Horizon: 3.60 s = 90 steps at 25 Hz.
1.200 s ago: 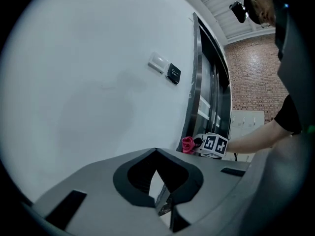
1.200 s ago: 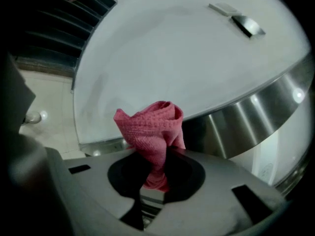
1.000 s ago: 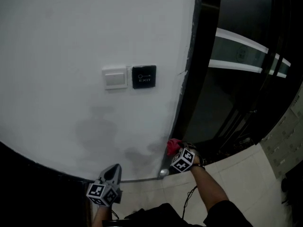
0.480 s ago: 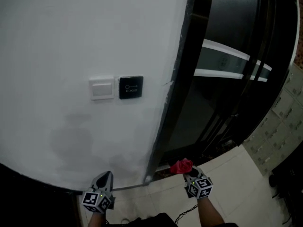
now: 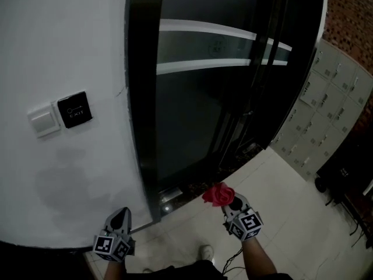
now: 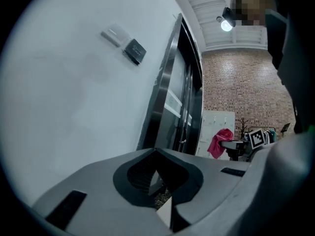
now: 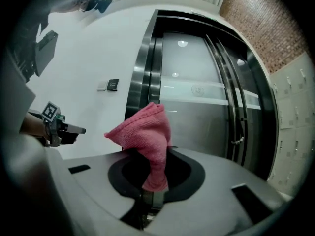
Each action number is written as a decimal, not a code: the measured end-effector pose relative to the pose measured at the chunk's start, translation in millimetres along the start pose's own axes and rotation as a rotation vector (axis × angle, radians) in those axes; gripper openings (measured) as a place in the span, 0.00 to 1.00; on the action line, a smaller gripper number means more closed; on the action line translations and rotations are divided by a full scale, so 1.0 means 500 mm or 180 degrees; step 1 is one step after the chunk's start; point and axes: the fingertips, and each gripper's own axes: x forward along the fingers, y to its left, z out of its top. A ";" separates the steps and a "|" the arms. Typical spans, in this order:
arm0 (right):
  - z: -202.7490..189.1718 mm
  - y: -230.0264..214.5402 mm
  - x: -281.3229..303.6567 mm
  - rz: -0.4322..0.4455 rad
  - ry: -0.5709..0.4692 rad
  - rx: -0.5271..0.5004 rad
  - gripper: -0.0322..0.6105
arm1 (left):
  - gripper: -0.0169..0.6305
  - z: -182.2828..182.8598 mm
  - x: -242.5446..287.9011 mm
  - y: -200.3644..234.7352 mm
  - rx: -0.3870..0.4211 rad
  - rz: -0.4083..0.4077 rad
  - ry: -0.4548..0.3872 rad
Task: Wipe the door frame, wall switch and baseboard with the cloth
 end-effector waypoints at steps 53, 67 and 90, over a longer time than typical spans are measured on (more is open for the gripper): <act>0.519 0.210 0.548 0.2835 -0.3121 -0.2820 0.13 | 0.01 -0.005 0.208 -0.335 0.0606 0.3897 -0.0857; 0.385 0.226 0.549 0.3085 -0.2766 -0.3192 0.13 | 0.01 0.048 0.247 -0.255 0.0853 0.3431 -0.0692; 0.170 0.238 0.557 0.3604 -0.2443 -0.3600 0.14 | 0.01 -0.002 0.244 -0.231 0.0720 0.3392 -0.0447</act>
